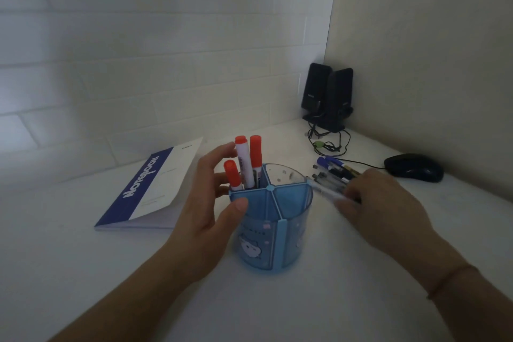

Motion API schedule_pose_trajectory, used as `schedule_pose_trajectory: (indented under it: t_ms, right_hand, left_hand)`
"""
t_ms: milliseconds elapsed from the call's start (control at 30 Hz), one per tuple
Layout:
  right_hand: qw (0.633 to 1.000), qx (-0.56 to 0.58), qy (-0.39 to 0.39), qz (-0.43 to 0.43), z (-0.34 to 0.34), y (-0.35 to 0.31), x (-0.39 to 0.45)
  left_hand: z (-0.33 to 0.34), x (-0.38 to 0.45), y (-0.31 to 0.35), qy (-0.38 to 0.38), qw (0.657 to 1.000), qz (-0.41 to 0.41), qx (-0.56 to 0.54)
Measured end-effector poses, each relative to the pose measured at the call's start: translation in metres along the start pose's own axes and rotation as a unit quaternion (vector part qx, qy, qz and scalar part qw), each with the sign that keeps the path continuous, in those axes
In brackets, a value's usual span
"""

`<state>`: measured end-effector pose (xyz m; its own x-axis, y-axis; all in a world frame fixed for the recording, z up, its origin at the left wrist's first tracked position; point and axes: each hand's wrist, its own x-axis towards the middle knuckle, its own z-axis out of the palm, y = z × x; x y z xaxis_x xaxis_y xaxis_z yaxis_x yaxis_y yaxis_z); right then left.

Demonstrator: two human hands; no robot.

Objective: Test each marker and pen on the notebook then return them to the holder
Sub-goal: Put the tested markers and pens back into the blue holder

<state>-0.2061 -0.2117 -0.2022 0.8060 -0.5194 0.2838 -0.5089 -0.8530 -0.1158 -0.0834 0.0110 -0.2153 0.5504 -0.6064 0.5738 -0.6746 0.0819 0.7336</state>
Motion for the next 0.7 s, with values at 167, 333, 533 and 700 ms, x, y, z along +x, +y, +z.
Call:
schedule_pose_trajectory:
  t_ms: [167, 333, 533, 700]
  right_hand:
    - [0.82, 0.554, 0.144, -0.017, -0.034, -0.02, -0.014]
    - [0.772, 0.607, 0.162, -0.103, -0.046, -0.05, -0.036]
    - [0.876, 0.453, 0.091, -0.138, -0.034, -0.054, -0.04]
    - [0.828, 0.529, 0.163, -0.085, -0.039, -0.031, -0.023]
  left_hand:
    - [0.003, 0.0, 0.006, 0.007, 1.0, 0.004, -0.002]
    - [0.005, 0.0, 0.004, -0.01, 1.0, 0.02, -0.018]
    - [0.004, 0.0, 0.002, -0.006, 1.0, 0.023, 0.006]
    - [0.004, 0.0, 0.0, -0.001, 1.0, 0.016, 0.007]
